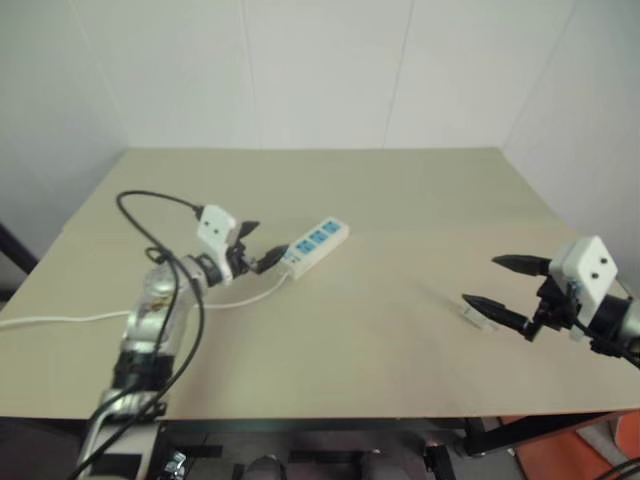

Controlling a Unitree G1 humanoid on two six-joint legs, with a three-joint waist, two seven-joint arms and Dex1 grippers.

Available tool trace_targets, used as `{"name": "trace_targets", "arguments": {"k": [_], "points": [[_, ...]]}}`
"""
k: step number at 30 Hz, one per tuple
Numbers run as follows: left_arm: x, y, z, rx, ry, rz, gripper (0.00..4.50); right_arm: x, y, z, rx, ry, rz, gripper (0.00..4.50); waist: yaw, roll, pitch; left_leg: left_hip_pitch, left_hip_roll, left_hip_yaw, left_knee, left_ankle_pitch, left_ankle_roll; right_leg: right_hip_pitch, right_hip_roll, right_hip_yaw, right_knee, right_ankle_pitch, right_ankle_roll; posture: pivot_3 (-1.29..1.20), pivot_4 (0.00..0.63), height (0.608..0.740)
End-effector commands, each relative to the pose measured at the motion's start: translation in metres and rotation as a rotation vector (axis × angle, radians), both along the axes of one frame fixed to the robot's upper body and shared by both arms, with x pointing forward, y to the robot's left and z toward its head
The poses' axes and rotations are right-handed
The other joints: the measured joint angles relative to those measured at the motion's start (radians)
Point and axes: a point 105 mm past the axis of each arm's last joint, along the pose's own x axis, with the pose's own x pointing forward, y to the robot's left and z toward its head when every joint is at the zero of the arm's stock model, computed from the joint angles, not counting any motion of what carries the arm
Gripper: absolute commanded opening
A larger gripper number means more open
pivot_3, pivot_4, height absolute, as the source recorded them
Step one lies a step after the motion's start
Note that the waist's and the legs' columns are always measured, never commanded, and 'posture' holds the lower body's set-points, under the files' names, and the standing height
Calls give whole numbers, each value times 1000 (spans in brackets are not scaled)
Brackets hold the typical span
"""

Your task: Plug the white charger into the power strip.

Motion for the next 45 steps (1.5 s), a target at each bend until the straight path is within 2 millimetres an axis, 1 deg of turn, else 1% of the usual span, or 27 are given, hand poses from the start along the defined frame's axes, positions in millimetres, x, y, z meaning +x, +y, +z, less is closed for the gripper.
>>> {"name": "trace_targets", "arguments": {"k": [1, 3, 6, 8, 13, 19, 24, 32, 35, 44, 45], "points": [[19, -1, -4, 16, -17, 55, 4416, 1, 8, 15, -1, -64, 47, 4500, 0, 0, 0, 0, 0, 0, 0, 0, 0, 0, 0, 0, 0, 0, 0, 0, 150, 740], [28, -5, -11, 44, -10, 54, 4416, 4, 9, 18, -23, -79, 56, 4500, 1, 0, 0, -2, 0, 0, 1, 0, 0, -2, 0, 0, 0, 0, 0, 0, 150, 740], [36, -12, -13, 35, -19, 44, 4416, 7, 10, 28, 2, -124, 32, 4500, 3, 0, 0, -5, 0, 0, 1, 0, 0, -5, 0, 0, 0, 1, 0, 0, 150, 740], [40, -15, -17, 36, -18, 48, 4416, 6, 11, 30, 13, -134, 33, 4500, 5, 0, 0, -6, 0, 0, 1, 0, 0, -6, 0, 0, 0, 1, 0, 0, 150, 740], [40, -28, -31, 10, 12, -4, 4416, 1, 12, 30, -3, -136, 42, 4500, 6, 0, 0, -6, 0, 0, 1, 0, 0, -5, 0, 1, 0, 1, 0, 0, 150, 740], [40, -42, -46, 13, 52, -41, 4416, 1, 15, 32, -4, -137, 51, 4500, 6, 0, 0, -6, 0, 0, 2, 0, 0, -5, 1, 1, 0, 2, 1, 0, 150, 740], [44, -42, -54, 25, 82, -8, 4416, 2, 19, 32, 1, -138, 64, 4500, 6, 0, 0, -6, 0, 0, 2, 0, 0, -5, 1, 1, 0, 2, 1, 0, 150, 740], [44, -44, -76, 51, 175, 20, 4416, -2, 21, 33, 0, -143, 70, 4500, 7, 0, 0, -5, 0, 0, 2, 0, 0, -5, 1, 1, 0, 2, 1, 0, 150, 740], [43, -46, -80, 53, 185, 23, 4416, -3, 21, 32, -5, -140, 68, 4500, 7, 0, 0, -4, 0, 0, 2, 0, 0, -4, 1, 1, 1, 2, 1, 0, 150, 740], [31, -51, -103, 47, 266, -38, 4416, -11, 24, 35, -6, -144, 66, 4500, 8, 0, -2, -4, 0, 0, 2, 0, 0, -3, 1, 1, 1, 2, 1, 0, 150, 740], [30, -51, -104, 46, 274, -48, 4242, -11, 25, 36, -6, -145, 66, 4500, 8, 0, -2, -4, 0, 0, 2, 0, 0, -3, 1, 1, 1, 2, 1, 0, 150, 740]]}}
